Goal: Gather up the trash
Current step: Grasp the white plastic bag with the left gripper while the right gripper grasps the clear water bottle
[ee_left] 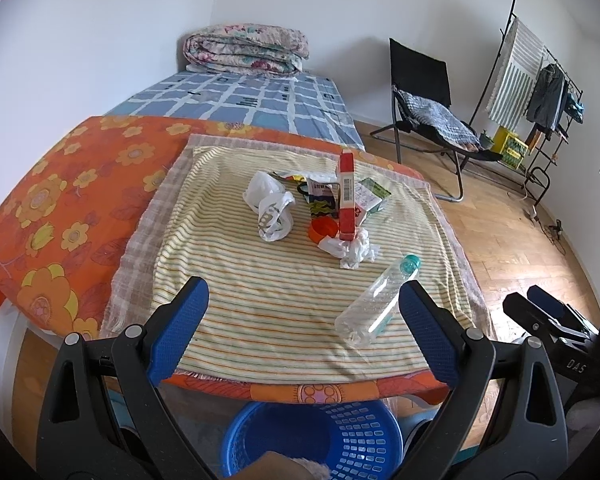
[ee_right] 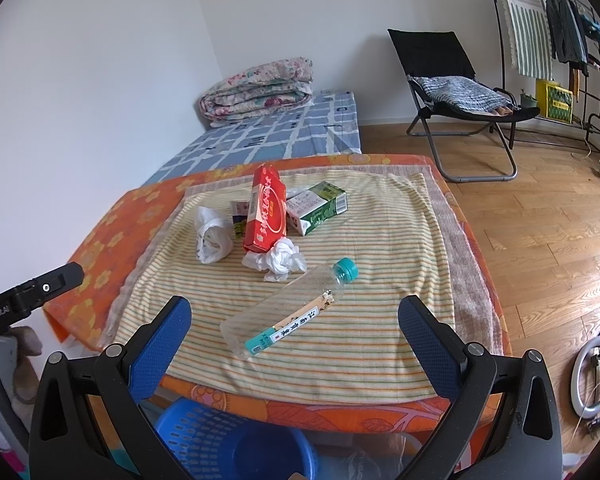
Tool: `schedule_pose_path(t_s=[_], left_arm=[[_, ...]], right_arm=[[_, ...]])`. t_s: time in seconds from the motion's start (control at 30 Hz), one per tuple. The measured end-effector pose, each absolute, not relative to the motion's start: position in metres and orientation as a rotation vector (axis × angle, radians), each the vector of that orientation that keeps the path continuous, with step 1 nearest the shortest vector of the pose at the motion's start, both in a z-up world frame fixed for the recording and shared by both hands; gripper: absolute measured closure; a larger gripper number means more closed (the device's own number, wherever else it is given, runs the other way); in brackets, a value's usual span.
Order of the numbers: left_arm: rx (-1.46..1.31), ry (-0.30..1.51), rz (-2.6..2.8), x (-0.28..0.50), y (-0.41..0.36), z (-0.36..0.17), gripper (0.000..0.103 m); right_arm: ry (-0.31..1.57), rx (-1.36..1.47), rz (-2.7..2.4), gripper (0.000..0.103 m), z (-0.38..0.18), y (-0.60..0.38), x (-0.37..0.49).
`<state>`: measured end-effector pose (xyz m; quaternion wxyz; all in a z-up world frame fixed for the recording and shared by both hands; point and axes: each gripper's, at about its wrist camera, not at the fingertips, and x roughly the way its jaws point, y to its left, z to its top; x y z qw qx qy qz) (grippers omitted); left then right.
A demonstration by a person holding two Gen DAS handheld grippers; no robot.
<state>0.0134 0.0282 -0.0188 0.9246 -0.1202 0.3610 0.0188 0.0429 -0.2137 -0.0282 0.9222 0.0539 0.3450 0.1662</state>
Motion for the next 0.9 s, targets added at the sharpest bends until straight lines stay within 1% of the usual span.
schedule_pose_path(t_s=[0.13, 0.33, 0.4, 0.47, 0.63, 0.73, 0.8, 0.83, 0.9], left_arm=[[-0.256, 0.773, 0.036, 0.024, 0.030, -0.024, 0.005], [-0.263, 0.807, 0.068, 0.060, 0.041, -0.034, 0.006], [-0.248, 0.812, 0.087, 0.075, 0.045, -0.037, 0.008], [-0.250, 0.833, 0.096, 0.092, 0.048, -0.044, 0.015], [-0.342, 0.893, 0.099, 0.128, 0.063, -0.062, 0.017], [-0.363, 0.893, 0.124, 0.148, 0.068, -0.070, 0.017], [-0.378, 0.898, 0.128, 0.162, 0.070, -0.074, 0.019], [-0.393, 0.906, 0.127, 0.169, 0.072, -0.078, 0.023], [-0.439, 0.925, 0.131, 0.181, 0.078, -0.087, 0.025]], right_arm=[[0.743, 0.128, 0.339, 0.000, -0.039, -0.206, 0.052], [0.849, 0.153, 0.349, 0.000, -0.064, -0.191, 0.079], [0.872, 0.140, 0.347, 0.000, -0.071, -0.185, 0.089], [0.890, 0.120, 0.346, 0.000, -0.075, -0.181, 0.097], [0.918, 0.099, 0.333, 0.000, -0.085, -0.172, 0.116], [0.947, 0.112, 0.328, 0.000, -0.093, -0.166, 0.126], [0.964, 0.106, 0.321, 0.000, -0.098, -0.161, 0.131], [0.972, 0.101, 0.317, 0.000, -0.102, -0.158, 0.134], [0.986, 0.093, 0.309, 0.000, -0.108, -0.153, 0.139]])
